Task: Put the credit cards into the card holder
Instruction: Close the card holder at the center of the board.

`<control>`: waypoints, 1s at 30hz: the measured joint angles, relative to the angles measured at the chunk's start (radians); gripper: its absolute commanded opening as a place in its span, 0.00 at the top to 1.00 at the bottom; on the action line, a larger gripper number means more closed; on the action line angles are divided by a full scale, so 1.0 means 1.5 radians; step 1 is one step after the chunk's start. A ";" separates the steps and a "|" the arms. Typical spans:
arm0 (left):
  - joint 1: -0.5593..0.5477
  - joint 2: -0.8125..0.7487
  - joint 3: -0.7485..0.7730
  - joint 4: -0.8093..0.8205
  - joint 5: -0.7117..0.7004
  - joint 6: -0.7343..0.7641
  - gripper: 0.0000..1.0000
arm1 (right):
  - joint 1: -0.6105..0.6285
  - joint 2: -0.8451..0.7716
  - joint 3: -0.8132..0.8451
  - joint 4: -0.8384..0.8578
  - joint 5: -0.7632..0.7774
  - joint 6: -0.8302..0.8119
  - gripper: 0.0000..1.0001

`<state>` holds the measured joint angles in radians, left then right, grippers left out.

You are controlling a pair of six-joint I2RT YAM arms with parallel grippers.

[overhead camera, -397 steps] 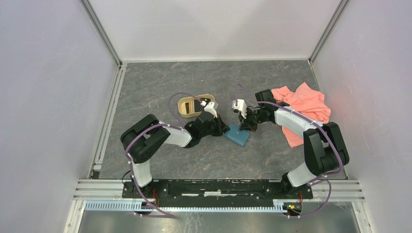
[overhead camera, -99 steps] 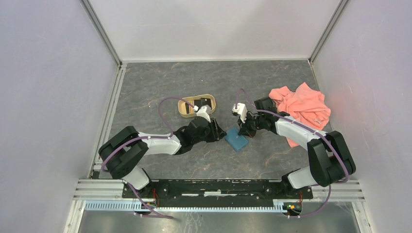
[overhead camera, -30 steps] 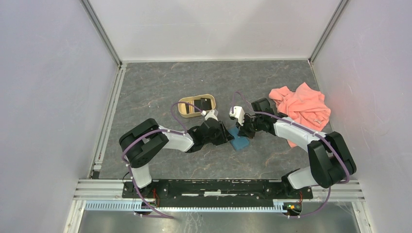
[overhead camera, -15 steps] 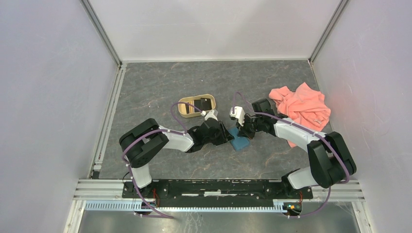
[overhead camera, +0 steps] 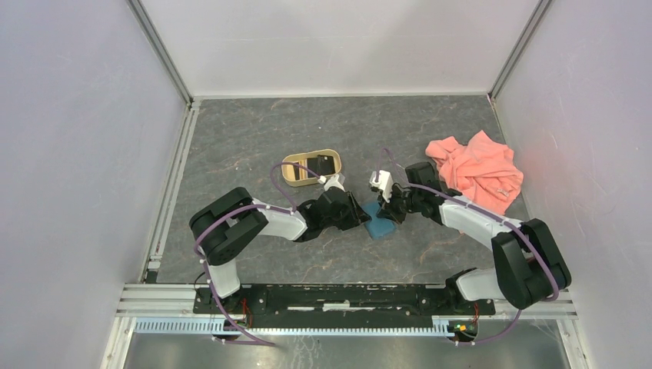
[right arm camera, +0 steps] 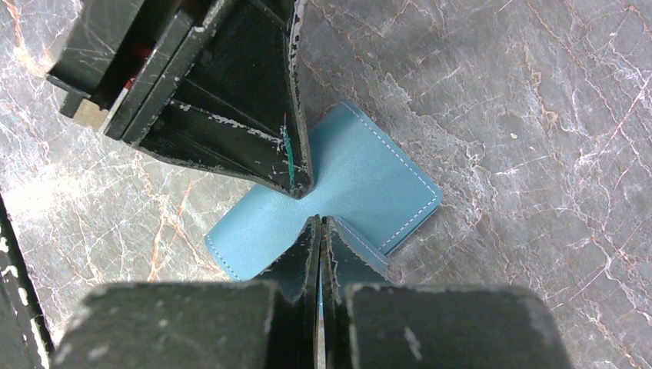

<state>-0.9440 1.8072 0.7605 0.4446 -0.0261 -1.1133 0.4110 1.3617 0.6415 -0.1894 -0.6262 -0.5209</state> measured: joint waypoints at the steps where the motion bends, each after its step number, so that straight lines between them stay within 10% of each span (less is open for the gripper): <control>1: 0.000 0.000 0.000 0.000 0.000 -0.001 0.64 | 0.000 -0.002 -0.004 0.006 -0.001 0.004 1.00; 30: 0.000 0.005 -0.006 0.023 0.001 -0.006 0.65 | -0.038 0.000 -0.069 0.127 -0.063 0.093 1.00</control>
<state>-0.9440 1.8153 0.7509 0.4797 -0.0246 -1.1221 0.3546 1.3617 0.5373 0.0017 -0.7208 -0.3809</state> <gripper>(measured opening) 0.354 0.006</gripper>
